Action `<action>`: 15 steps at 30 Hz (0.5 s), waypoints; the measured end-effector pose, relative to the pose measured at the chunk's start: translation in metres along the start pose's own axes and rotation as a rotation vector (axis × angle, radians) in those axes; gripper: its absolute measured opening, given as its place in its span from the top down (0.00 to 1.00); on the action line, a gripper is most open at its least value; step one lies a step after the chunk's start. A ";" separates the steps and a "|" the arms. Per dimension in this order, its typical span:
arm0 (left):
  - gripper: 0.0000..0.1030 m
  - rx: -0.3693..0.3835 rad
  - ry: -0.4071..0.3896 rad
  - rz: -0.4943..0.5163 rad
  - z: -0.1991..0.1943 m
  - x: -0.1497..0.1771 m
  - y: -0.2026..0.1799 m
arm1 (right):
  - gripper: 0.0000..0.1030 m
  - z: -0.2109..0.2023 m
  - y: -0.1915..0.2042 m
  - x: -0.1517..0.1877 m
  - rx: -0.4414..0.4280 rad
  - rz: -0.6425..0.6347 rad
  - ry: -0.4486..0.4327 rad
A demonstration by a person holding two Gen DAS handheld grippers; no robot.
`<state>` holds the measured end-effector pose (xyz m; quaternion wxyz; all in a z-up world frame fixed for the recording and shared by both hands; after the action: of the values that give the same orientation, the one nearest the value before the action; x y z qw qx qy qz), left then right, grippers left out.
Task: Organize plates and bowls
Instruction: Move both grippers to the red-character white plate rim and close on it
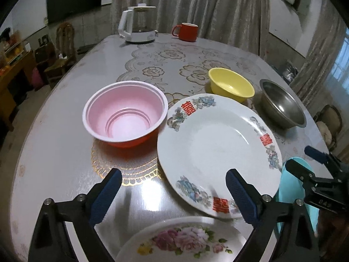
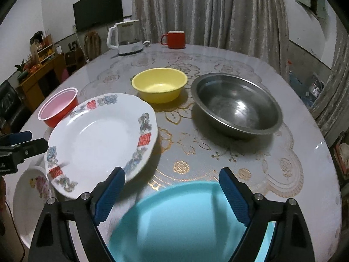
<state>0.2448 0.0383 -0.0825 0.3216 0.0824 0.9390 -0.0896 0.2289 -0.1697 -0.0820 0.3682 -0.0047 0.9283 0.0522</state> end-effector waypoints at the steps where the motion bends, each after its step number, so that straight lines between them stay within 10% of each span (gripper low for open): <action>1: 0.13 0.004 0.009 0.003 0.003 0.000 0.000 | 0.13 0.003 0.002 -0.002 -0.004 -0.004 0.001; 9: 0.34 0.066 0.096 -0.010 0.028 0.002 0.000 | 0.14 0.027 0.012 -0.014 -0.047 0.009 0.024; 15: 0.57 0.104 0.151 0.007 0.045 0.007 -0.005 | 0.38 0.048 0.020 -0.015 -0.113 0.034 0.072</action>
<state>0.2647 0.0243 -0.1210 0.2454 0.1087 0.9544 -0.1307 0.2713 -0.1454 -0.1048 0.3326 -0.0119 0.9365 0.1107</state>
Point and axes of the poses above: each gripper's, at about its wrist camera, not at the fingertips, and z roughly the way its jaws point, y to its left, x to its underside, the point moved 10 cm from there along z, roughly the way its jaws point, and after that the axes turned 3 degrees about -y, right-handed, at the moved point
